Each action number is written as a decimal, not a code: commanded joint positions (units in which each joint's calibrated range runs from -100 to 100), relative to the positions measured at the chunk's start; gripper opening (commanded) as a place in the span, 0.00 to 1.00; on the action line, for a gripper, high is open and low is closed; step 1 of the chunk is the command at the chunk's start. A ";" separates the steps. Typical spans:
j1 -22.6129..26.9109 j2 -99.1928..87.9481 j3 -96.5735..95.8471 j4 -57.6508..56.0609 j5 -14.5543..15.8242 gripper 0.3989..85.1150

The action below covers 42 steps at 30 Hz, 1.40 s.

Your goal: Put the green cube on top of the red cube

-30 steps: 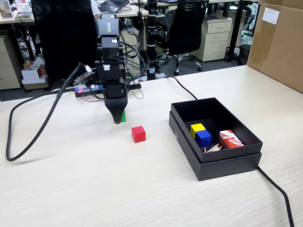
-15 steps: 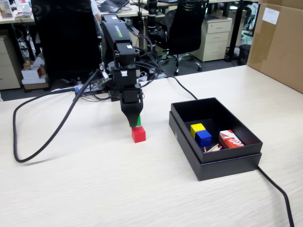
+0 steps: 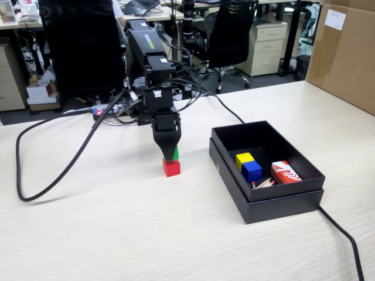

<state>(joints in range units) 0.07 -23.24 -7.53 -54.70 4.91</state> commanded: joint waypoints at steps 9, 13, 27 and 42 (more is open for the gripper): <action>0.00 -0.69 2.82 0.92 0.24 0.03; 0.00 -0.11 2.64 0.92 0.24 0.03; 0.00 2.07 2.27 0.92 0.29 0.04; 0.49 1.72 -0.08 0.92 -0.10 0.53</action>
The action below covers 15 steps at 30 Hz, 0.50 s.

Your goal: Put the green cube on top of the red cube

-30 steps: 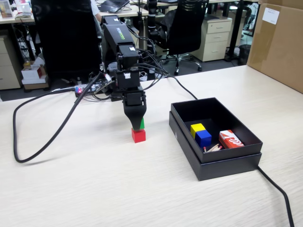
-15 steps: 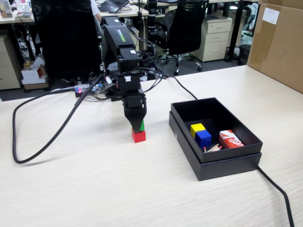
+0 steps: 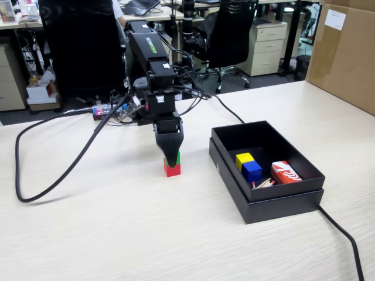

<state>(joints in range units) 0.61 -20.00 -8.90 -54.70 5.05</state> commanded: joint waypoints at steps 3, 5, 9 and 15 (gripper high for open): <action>-0.15 -3.01 0.47 0.92 -0.34 0.57; -0.24 -5.99 0.11 0.92 -0.63 0.57; -0.54 -15.28 -0.35 0.84 -1.17 0.57; -0.83 -32.95 -3.34 0.92 -3.08 0.57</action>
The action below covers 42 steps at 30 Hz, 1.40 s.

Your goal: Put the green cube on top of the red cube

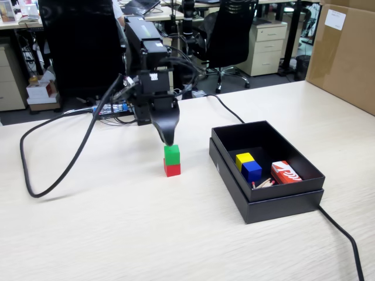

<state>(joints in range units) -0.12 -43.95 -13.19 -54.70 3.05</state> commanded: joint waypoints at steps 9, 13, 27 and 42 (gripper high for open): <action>-0.29 -37.00 -22.89 3.86 -1.90 0.59; 1.27 -46.76 -33.50 6.89 -0.34 0.58; 1.32 -54.79 -64.42 24.42 1.56 0.60; 1.22 -55.25 -77.74 38.25 -3.61 0.60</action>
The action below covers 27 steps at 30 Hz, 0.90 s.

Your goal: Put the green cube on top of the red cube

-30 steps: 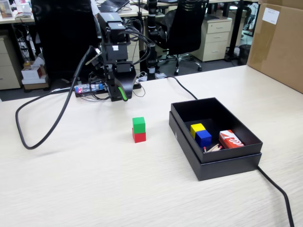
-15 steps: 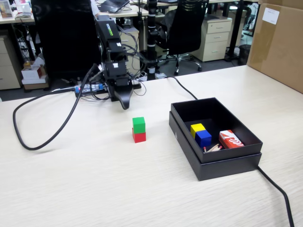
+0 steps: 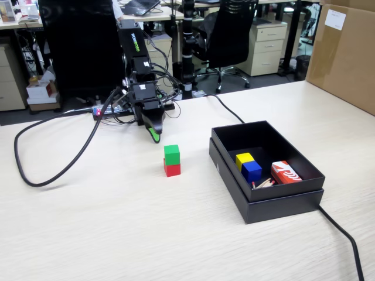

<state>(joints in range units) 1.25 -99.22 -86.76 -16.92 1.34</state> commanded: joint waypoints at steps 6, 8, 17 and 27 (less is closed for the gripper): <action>-0.20 -0.20 -4.35 0.81 -2.69 0.59; -0.73 -0.20 -4.17 0.81 -2.54 0.59; -0.78 -0.09 -4.17 0.81 -2.54 0.59; -0.78 -0.09 -4.17 0.81 -2.54 0.59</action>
<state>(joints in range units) 0.51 -99.61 -88.04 -14.21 -0.81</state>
